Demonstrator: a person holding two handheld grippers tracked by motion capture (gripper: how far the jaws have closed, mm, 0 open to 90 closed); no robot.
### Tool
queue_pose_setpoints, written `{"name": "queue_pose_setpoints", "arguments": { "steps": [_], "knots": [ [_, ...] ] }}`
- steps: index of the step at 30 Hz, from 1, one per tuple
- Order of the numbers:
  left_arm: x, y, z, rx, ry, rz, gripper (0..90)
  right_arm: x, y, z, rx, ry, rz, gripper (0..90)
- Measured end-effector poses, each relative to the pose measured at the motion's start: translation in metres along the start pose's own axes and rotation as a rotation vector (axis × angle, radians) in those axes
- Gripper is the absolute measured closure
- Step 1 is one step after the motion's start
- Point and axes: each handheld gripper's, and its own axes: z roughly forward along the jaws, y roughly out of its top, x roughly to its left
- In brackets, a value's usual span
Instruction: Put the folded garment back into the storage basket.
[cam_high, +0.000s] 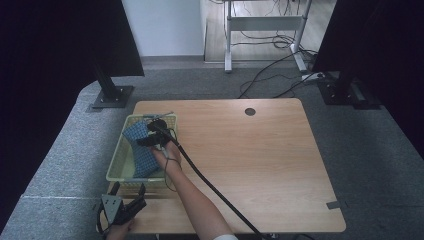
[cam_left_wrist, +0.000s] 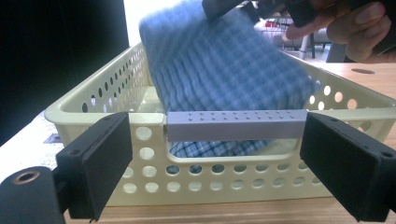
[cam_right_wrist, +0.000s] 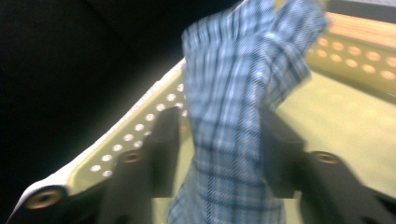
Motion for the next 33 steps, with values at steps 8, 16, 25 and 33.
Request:
{"name": "queue_pose_setpoints", "arguments": {
  "steps": [8,16,25,33],
  "knots": [
    [0.0,0.0,0.001,0.005,-0.001,0.004,9.2,-0.004,0.005,-0.019,-0.031,-0.01,-0.021,45.5],
    [-0.001,0.0,0.001,0.008,0.002,0.006,9.2,-0.006,-0.003,-0.031,-0.01,0.003,-0.04,35.8],
    [-0.001,0.001,0.002,0.015,0.007,0.005,9.2,-0.016,-0.014,-0.042,0.005,0.035,-0.012,23.1],
    [-0.001,0.0,0.001,0.011,0.009,0.009,9.2,-0.017,-0.025,-0.048,0.055,0.046,-0.033,6.9]
  ]
}}
